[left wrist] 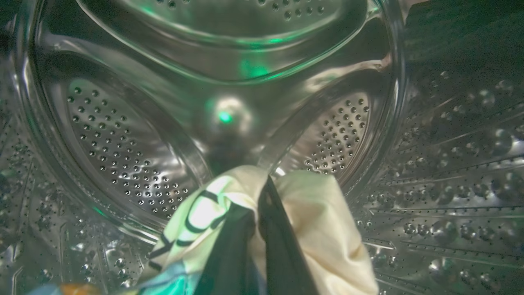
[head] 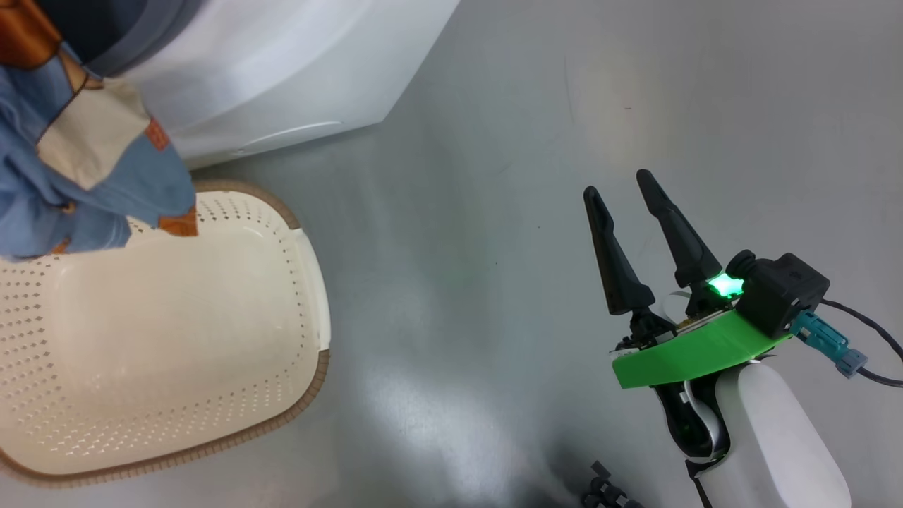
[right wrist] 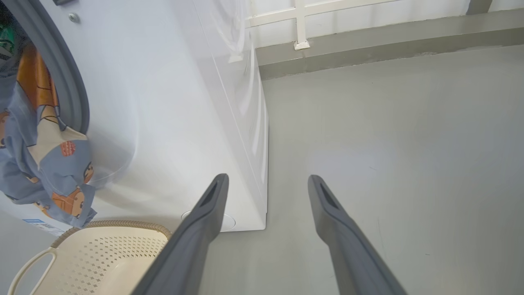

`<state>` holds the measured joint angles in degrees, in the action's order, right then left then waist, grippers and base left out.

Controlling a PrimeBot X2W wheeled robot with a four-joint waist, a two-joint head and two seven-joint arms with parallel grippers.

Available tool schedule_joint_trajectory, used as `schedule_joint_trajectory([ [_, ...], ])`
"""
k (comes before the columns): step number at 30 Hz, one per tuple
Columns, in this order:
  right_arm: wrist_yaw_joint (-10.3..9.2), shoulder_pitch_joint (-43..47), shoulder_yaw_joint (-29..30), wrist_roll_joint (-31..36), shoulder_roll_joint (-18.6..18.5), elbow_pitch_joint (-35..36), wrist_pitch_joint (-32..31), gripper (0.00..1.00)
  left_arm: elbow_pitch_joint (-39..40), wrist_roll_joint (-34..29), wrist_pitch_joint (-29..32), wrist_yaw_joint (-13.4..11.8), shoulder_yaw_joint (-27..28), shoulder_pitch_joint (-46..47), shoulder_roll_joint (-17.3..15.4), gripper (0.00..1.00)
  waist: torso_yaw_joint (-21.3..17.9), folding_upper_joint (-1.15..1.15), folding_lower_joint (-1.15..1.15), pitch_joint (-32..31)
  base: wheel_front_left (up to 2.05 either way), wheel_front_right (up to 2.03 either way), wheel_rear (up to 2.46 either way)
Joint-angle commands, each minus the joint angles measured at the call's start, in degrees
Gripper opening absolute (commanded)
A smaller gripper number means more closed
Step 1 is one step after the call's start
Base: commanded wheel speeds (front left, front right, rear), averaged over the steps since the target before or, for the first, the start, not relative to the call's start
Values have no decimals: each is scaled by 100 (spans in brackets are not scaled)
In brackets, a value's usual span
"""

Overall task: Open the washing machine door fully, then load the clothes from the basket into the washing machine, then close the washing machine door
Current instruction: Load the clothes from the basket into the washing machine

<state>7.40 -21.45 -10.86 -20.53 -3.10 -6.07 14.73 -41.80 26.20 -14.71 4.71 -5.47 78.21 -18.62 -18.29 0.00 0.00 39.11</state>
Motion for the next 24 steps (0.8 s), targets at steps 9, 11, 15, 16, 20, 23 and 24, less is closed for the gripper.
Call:
schedule_joint_trajectory([
  [9,9,-41,-153,-33,22,13,27,100,-957,-271,-28,116,-46,-260,81,100,145,0,0,-190,0,0,0],
  [11,9,-37,-141,-26,22,3,27,100,-1051,-269,-29,142,-39,-239,110,100,194,0,0,-212,0,0,0],
  [15,9,-17,-114,-40,22,-4,27,100,-1171,-314,-29,198,-120,-242,177,100,318,0,0,-240,0,0,0],
  [16,9,-24,-113,-64,22,-5,27,100,-1179,-327,-29,209,-143,-235,180,100,345,0,0,-246,0,0,0],
  [20,9,-46,-94,-109,22,-10,27,100,-1161,-349,-29,235,-209,-250,213,100,424,0,0,-276,0,0,0],
  [23,9,-53,-85,-133,22,-33,27,100,-1093,-339,-29,254,-280,-359,249,100,492,0,0,-325,0,0,0],
  [24,9,-52,-75,-140,22,-37,27,100,-1062,-338,-29,259,-304,-395,257,100,514,0,0,-339,0,0,0],
])
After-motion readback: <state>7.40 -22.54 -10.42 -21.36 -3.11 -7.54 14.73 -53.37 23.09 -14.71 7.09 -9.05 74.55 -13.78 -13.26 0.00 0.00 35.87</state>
